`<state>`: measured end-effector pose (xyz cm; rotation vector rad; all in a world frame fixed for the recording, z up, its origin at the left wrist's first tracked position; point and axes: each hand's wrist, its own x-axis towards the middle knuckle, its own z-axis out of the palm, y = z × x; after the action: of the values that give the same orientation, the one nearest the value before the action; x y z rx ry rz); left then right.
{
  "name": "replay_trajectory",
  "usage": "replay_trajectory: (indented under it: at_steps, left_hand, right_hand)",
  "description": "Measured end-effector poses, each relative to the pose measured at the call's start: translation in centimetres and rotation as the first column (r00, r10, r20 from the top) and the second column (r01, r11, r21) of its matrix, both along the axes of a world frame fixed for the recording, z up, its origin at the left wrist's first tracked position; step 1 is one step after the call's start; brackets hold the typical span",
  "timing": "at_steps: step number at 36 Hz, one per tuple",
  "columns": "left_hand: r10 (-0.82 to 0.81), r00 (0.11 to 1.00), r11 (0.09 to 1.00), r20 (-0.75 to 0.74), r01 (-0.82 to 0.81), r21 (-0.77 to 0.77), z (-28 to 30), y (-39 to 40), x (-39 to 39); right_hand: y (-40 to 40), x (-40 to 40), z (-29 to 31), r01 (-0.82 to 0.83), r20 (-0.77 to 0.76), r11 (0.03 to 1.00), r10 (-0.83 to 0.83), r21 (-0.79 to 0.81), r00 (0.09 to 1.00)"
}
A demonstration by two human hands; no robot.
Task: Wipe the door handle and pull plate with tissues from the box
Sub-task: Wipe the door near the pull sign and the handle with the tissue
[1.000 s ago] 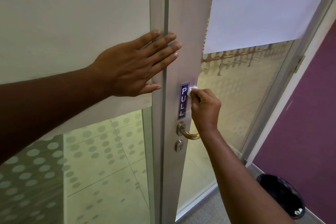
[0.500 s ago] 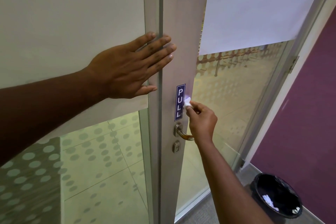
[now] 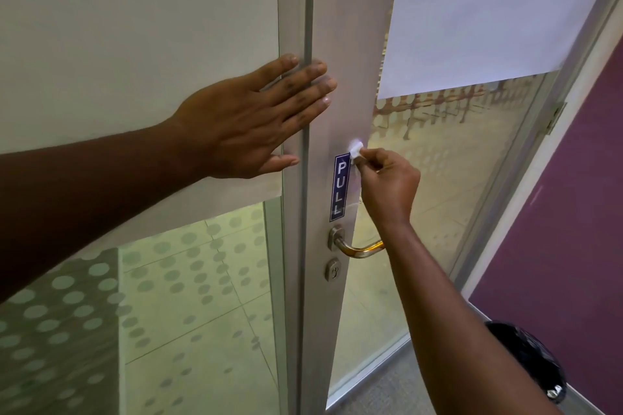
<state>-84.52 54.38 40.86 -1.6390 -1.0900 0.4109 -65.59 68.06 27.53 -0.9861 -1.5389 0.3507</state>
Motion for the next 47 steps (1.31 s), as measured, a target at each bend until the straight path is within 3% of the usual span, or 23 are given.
replay_trajectory:
  at_steps: [7,17,29,41,47]
  left_hand:
    - [0.022,1.000,1.000,0.008,-0.022,-0.003,0.0,-0.1,0.1]
    - [-0.035,0.999,0.999,0.006,0.035,0.004,-0.2,0.4,-0.3]
    - [-0.061,0.998,0.998,0.004,0.061,0.014,-0.3,0.4,-0.4]
    - [-0.038,0.999,0.999,-0.009,0.038,0.005,-0.2,0.3,-0.4]
    - [-0.034,0.999,0.999,0.008,0.034,-0.005,-0.2,0.2,-0.5]
  right_hand:
    - [0.8,1.0,1.9,0.046,0.121,0.994,-0.058,0.100,0.991]
    - [-0.1,0.0,-2.6,0.146,0.221,0.974,-0.183,0.175,0.958]
    - [-1.1,-0.2,-6.1,0.066,0.080,0.996,-0.061,-0.062,0.995]
    - [-0.9,0.2,-1.4,0.014,0.105,1.000,-0.017,0.027,0.994]
    - [0.5,1.6,2.6,0.005,0.036,1.000,-0.006,0.025,0.999]
